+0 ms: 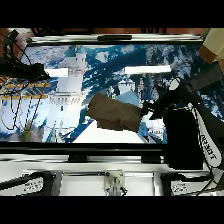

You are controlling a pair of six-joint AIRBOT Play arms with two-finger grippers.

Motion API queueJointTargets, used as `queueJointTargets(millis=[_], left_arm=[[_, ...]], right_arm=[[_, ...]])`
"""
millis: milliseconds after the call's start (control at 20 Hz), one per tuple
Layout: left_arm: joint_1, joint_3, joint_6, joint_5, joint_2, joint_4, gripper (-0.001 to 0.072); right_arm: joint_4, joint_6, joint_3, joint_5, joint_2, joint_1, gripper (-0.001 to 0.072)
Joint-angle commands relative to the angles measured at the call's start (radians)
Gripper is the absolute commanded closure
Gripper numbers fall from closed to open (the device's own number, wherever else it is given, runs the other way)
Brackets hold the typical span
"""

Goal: Fold the shirts.

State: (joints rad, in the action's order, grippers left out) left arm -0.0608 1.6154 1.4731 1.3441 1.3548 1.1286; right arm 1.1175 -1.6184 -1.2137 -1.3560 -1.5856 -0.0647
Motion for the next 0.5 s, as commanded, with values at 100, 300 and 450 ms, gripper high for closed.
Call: queueJointTargets(millis=[100,300,450], left_arm=[[0.000,0.000,-0.006,-0.001,-0.001,0.002,0.0666],[0.000,0.000,-0.006,-0.001,-0.001,0.002,0.0666],[0.000,0.000,-0.006,0.000,-0.001,0.002,0.0666]], right_arm=[[-0.190,0.030,0.153,0.164,-0.051,-0.002,0.0103],[-0.277,0.107,0.149,0.229,-0.086,-0.068,0.0308],[-0.302,0.172,0.080,0.167,-0.065,-0.047,0.0637]])
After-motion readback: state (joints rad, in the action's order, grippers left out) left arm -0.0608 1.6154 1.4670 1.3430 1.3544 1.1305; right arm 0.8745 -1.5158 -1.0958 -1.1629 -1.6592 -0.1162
